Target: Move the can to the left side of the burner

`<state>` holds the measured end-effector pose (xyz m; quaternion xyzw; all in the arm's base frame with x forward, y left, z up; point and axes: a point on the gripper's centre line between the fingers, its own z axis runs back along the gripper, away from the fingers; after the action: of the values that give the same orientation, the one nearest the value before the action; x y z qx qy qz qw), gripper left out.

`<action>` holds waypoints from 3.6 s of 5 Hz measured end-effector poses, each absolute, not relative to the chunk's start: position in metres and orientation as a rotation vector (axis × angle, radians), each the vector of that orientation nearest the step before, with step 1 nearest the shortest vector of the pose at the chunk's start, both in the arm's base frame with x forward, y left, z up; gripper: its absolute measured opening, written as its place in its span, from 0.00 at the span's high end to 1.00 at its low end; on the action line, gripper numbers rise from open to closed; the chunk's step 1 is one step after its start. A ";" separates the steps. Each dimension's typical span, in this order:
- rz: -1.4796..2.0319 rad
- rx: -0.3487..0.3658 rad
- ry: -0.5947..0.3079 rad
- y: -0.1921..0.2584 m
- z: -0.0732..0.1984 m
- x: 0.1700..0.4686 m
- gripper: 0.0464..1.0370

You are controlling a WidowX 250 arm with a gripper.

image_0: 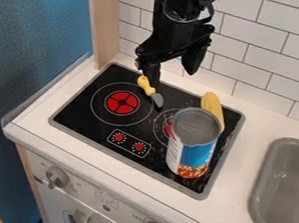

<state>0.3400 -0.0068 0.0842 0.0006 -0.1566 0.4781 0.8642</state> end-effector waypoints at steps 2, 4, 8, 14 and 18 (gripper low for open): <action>1.056 0.019 -0.283 -0.006 0.068 0.325 0.04; 1.104 -0.044 -0.281 -0.035 0.082 0.311 0.04; 1.024 -0.134 -0.197 -0.132 0.046 0.297 0.04; 1.261 -0.018 -0.165 -0.056 0.008 0.305 0.04; 1.466 0.024 -0.182 0.013 -0.003 0.321 0.04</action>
<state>0.3211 0.0127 -0.0033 0.0112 -0.0829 0.6682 0.7392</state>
